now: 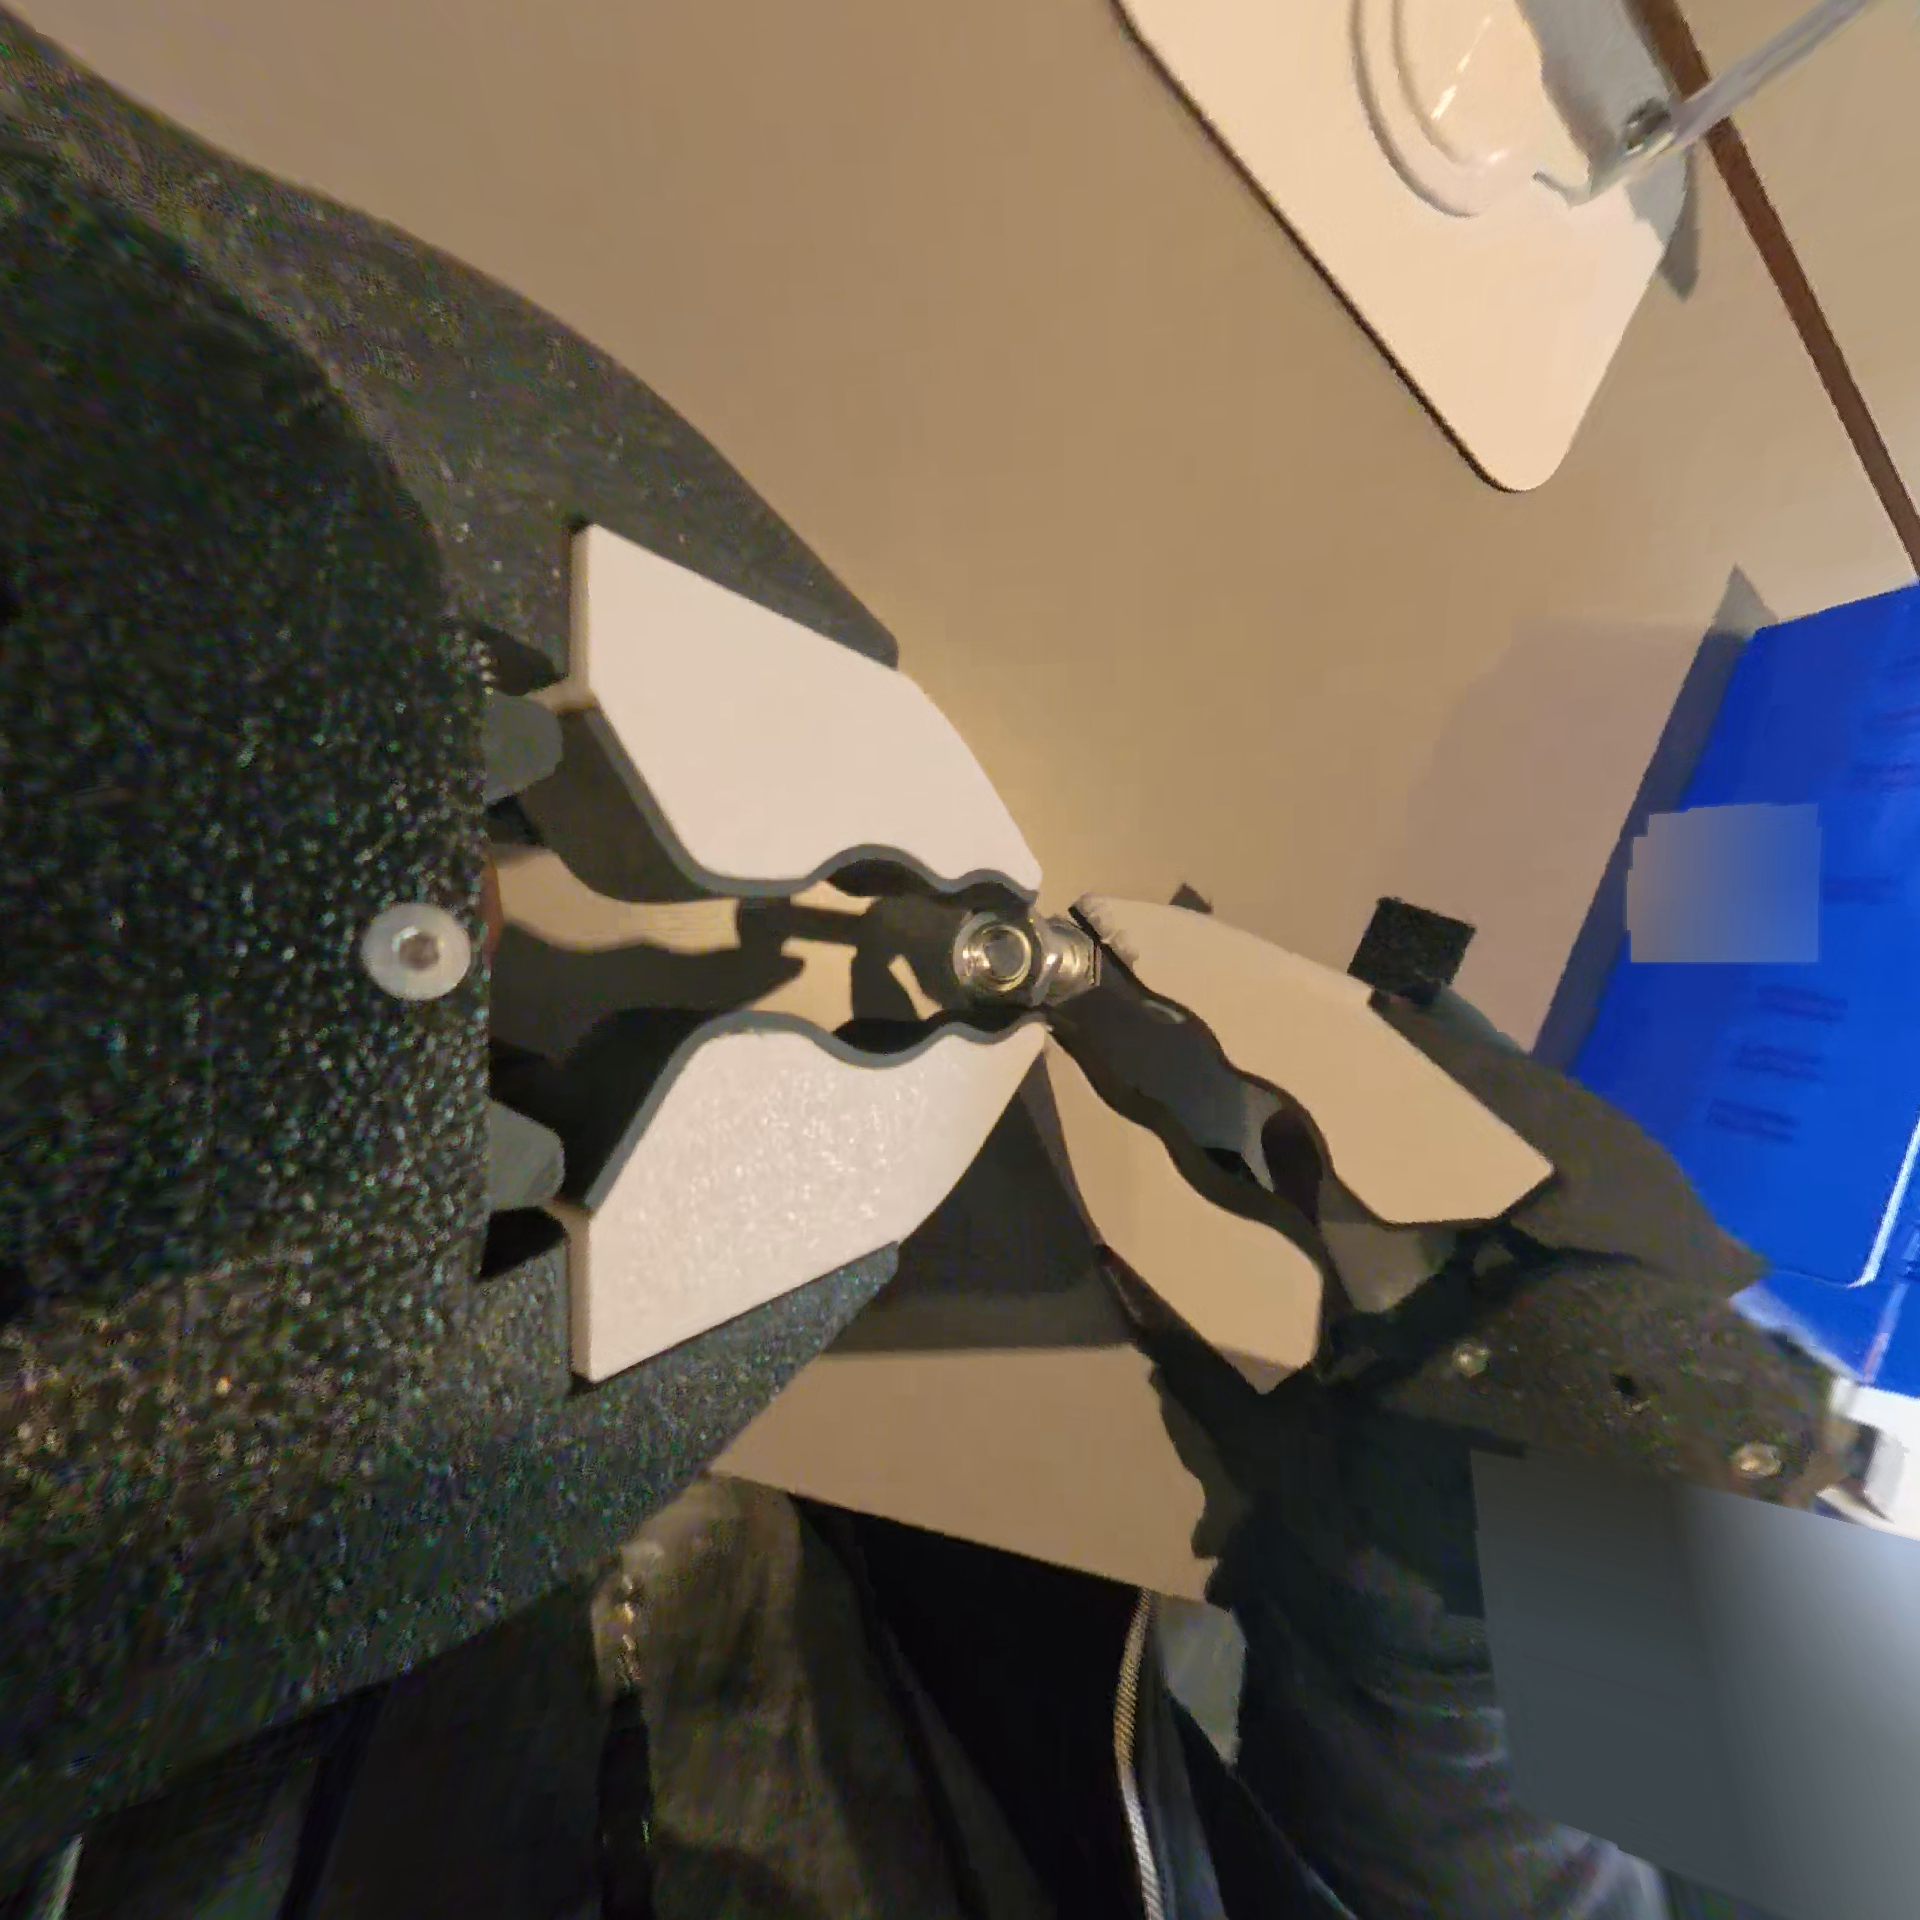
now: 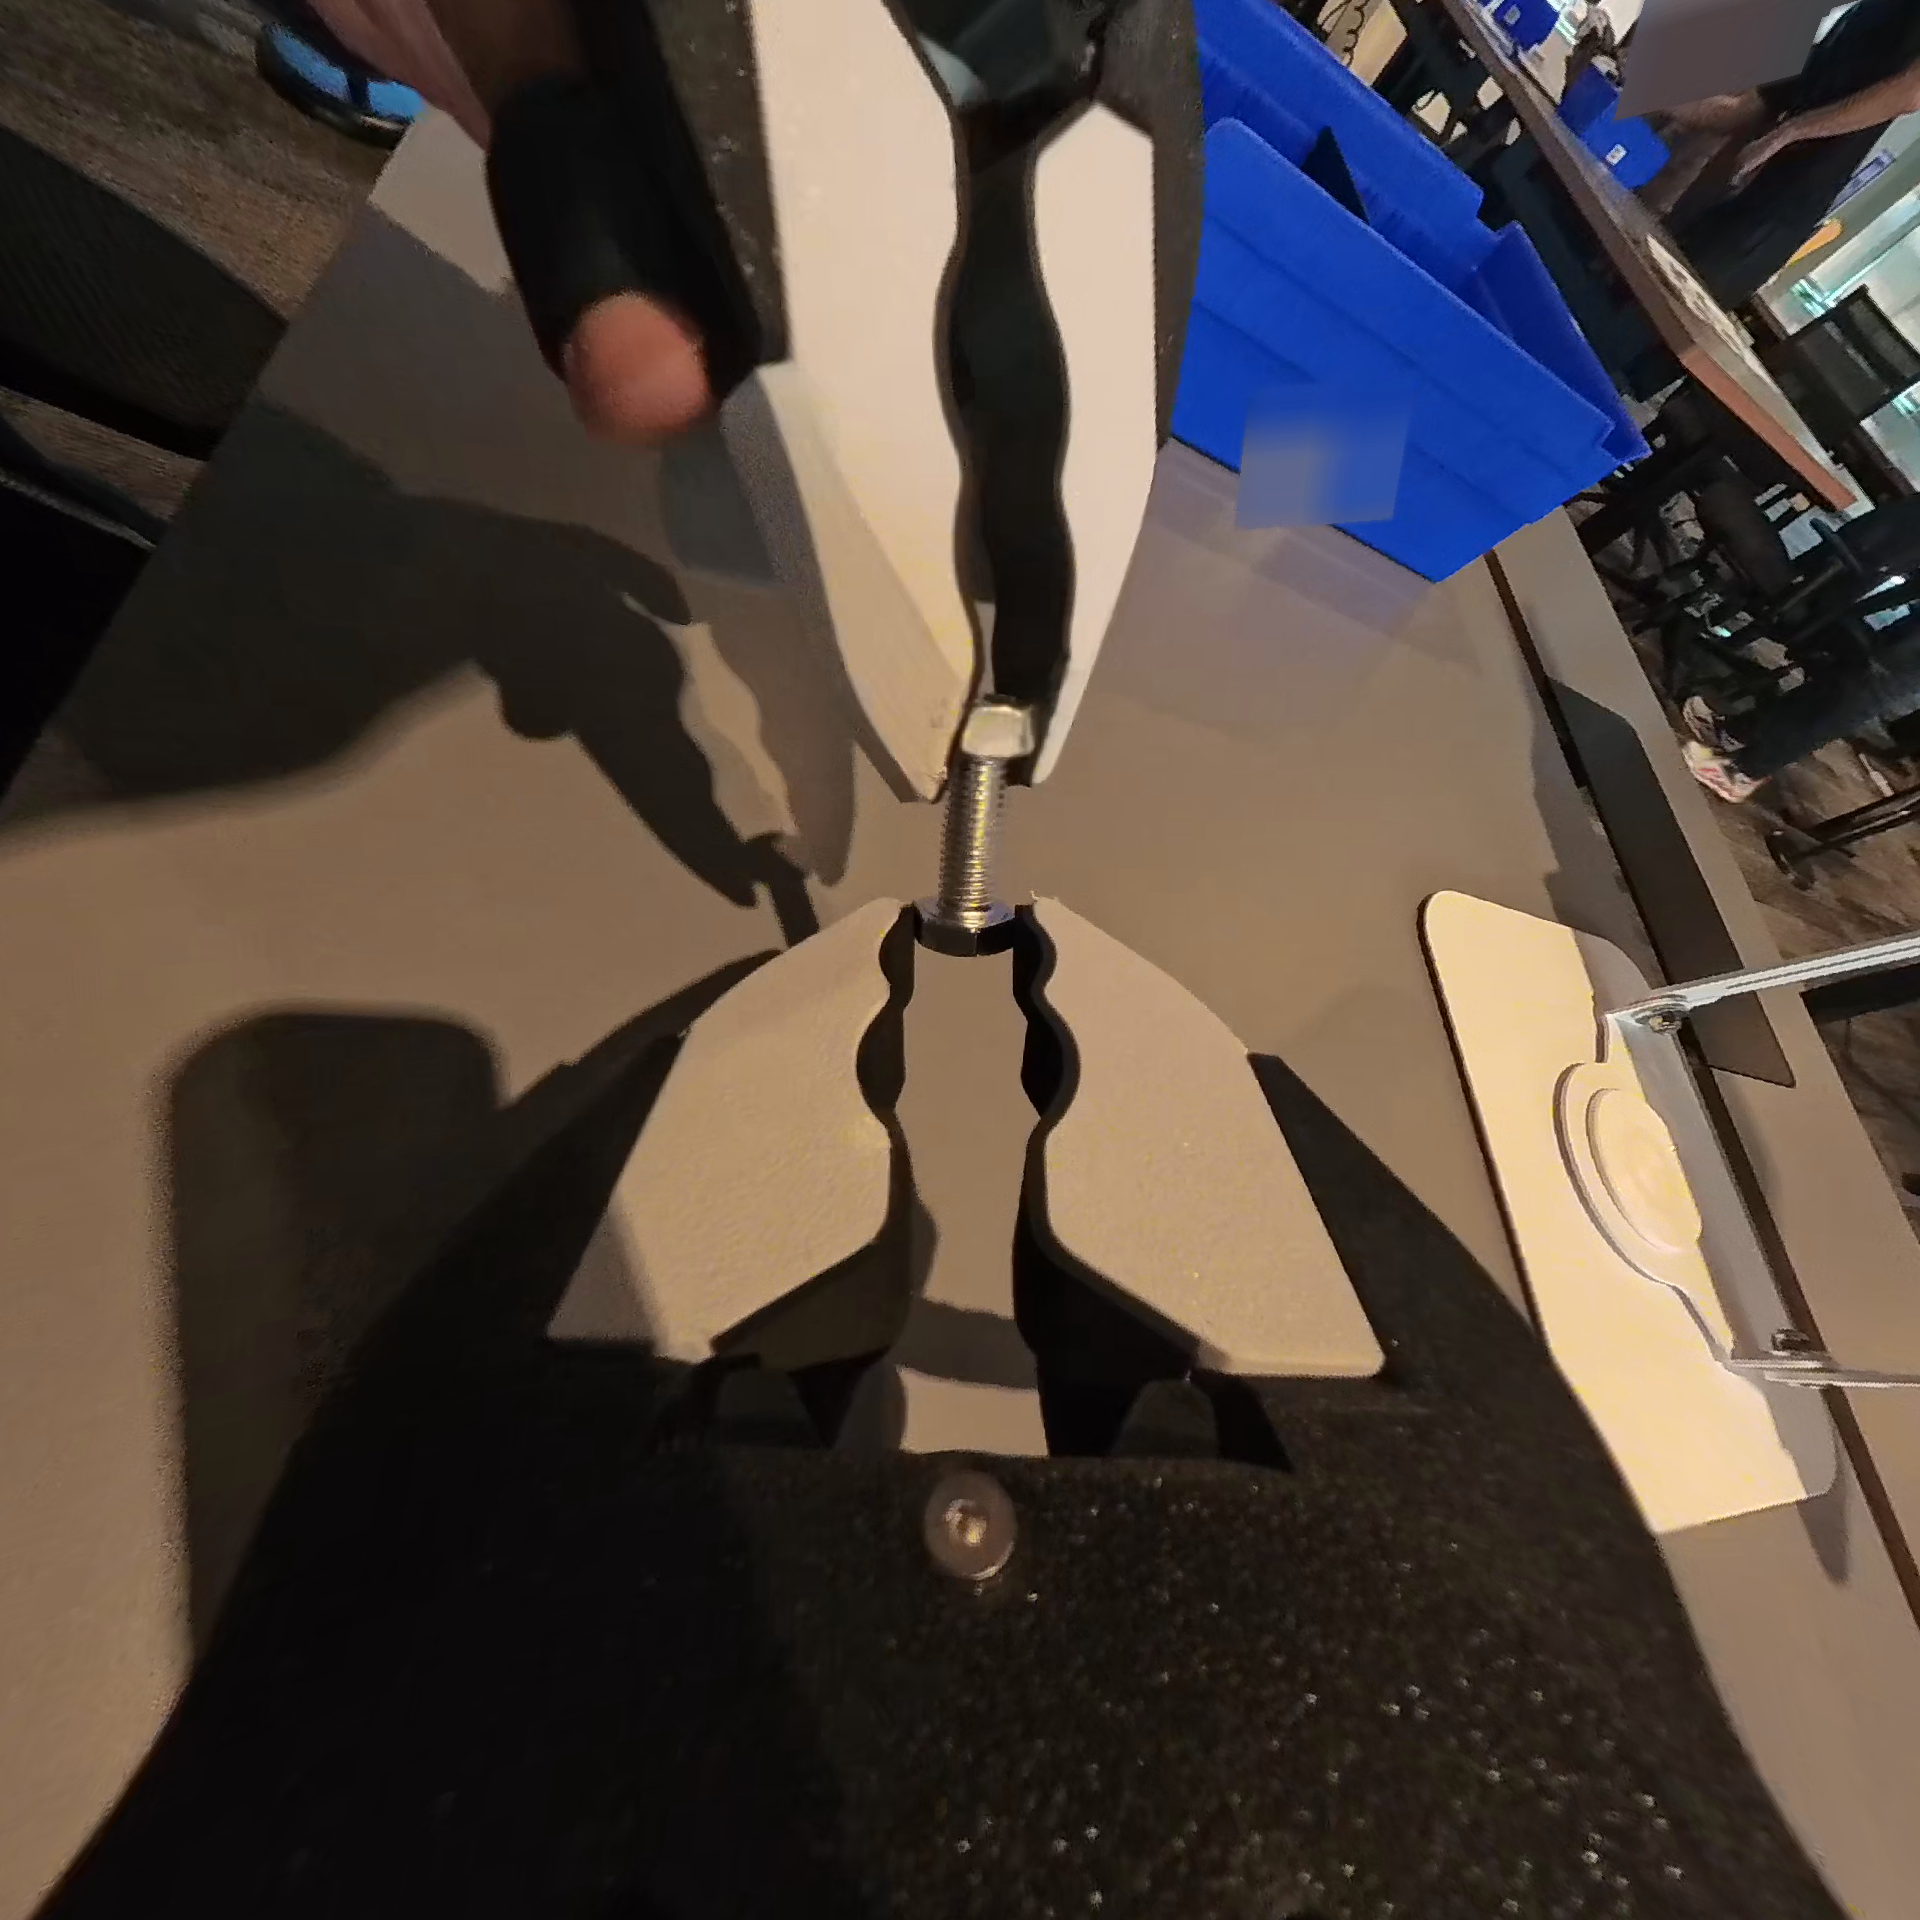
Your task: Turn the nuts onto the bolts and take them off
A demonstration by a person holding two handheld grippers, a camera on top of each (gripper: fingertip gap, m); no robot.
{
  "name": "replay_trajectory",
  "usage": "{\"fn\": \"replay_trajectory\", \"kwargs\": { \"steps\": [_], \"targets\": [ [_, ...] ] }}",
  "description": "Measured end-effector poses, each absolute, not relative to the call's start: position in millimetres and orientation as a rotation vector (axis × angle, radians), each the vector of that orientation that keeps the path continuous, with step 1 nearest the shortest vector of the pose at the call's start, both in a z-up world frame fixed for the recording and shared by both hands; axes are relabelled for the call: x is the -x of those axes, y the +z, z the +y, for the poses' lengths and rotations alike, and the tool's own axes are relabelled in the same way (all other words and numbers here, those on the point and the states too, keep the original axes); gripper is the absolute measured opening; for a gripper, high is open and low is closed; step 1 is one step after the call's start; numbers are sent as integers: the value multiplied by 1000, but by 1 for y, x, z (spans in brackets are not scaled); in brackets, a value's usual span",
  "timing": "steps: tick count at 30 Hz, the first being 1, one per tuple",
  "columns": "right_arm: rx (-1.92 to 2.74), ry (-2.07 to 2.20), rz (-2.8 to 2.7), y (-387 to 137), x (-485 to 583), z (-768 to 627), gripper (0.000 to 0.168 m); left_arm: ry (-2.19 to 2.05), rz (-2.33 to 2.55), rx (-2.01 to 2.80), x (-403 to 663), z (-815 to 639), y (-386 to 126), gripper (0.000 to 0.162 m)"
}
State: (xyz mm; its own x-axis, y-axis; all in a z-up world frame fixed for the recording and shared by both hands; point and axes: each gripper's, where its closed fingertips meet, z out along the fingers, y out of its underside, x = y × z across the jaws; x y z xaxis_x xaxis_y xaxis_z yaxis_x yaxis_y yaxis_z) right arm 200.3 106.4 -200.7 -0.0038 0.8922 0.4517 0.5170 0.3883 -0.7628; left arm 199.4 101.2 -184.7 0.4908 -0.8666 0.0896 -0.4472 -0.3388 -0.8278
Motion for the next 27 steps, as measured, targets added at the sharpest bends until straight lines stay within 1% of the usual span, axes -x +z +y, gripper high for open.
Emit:
{"fn": "replay_trajectory", "kwargs": {
  "steps": [6,12,14,16,18,19,21,22,24,25,27],
  "targets": [
    [1279,546,-1666,-201,-200,103,17,-418,1434,1730,-198,99,-186,18],
    [1274,581,-1691,-203,-199,99,17,-39,1827,1265,-194,100,-189,18],
    [1271,582,-1692,-203,-199,99,17,80,1881,1104,-194,103,-188,19],
    [1270,587,-1688,-202,-199,98,17,115,1870,1071,-193,106,-187,21],
    [1271,588,-1682,-201,-199,99,18,47,1801,1152,-194,107,-185,47],
    [1273,585,-1679,-201,-200,100,18,-32,1754,1219,-194,105,-184,55],
    [1276,588,-1674,-200,-200,101,18,-195,1635,1359,-192,103,-179,65],
    [1276,586,-1673,-200,-200,102,18,-272,1548,1432,-191,103,-176,63],
    [1274,576,-1677,-201,-200,102,18,-480,1373,1591,-192,99,-169,53],
    [1273,571,-1679,-201,-200,102,18,-574,1278,1668,-192,100,-167,43],
    [1271,565,-1684,-202,-199,101,18,-690,1147,1805,-189,101,-168,42]
  ]
}}
